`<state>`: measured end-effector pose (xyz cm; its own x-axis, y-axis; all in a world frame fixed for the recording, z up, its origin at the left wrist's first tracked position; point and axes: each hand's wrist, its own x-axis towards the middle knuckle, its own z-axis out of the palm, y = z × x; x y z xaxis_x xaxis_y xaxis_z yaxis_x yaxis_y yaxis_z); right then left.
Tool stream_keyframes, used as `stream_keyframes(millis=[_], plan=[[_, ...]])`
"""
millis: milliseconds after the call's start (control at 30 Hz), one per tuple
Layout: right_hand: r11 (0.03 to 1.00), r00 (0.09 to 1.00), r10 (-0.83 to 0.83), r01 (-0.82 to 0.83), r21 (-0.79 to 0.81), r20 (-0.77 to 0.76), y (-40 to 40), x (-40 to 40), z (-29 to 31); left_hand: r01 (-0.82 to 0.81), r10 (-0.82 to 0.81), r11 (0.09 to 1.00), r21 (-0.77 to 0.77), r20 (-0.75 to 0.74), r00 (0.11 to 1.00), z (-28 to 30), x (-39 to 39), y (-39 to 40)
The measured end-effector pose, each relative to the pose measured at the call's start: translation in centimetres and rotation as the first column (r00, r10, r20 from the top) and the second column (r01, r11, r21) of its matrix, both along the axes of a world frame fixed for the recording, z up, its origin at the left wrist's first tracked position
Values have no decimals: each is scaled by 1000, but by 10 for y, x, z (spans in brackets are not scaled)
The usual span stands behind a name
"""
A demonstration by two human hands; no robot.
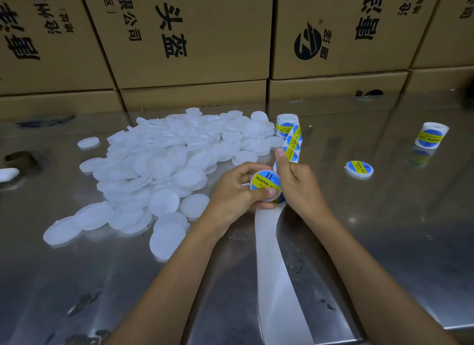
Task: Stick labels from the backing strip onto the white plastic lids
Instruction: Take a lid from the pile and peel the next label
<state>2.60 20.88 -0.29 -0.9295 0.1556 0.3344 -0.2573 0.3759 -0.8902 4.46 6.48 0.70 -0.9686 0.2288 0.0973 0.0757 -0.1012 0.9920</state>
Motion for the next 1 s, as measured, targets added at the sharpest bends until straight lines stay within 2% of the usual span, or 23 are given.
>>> stream_keyframes(millis=[67, 100, 200, 233, 400, 500, 600, 733, 900, 1000], plan=[[998, 998, 57, -57, -38, 0, 0, 1, 1, -86, 86, 996, 26, 11, 996, 1, -2, -1], [995, 995, 95, -95, -2, -2, -1, 2, 0, -121, 120, 991, 57, 22, 993, 2, -3, -3], [951, 993, 118, -113, 287, -1, -3, 5, -4, -192, 183, 968, 162, 68, 981, 3, -6, -9], [938, 994, 112, -100, 331, -16, -4, 5, -5, -202, 190, 962, 181, 82, 978, 3, -6, -10], [917, 992, 87, -45, 396, -89, -2, 3, -5, -132, 100, 946, 297, 120, 988, 5, -4, -9], [891, 995, 64, -23, 454, -74, -3, 5, -6, -91, 65, 953, 290, 99, 993, 6, -6, -10], [905, 996, 29, 11, 424, -88, -2, 4, -7, -21, 5, 967, 253, 63, 998, 6, -7, -10], [957, 998, 20, -3, 289, -54, -1, 1, -7, 43, -46, 983, 179, 12, 999, 3, -6, -9], [972, 994, 108, -104, 211, -7, -3, 4, -5, -62, 57, 978, 201, 26, 998, 4, -6, -10], [943, 988, 151, -152, 296, 26, -7, 6, -4, -194, 191, 962, 190, 35, 981, 3, -7, -10]])
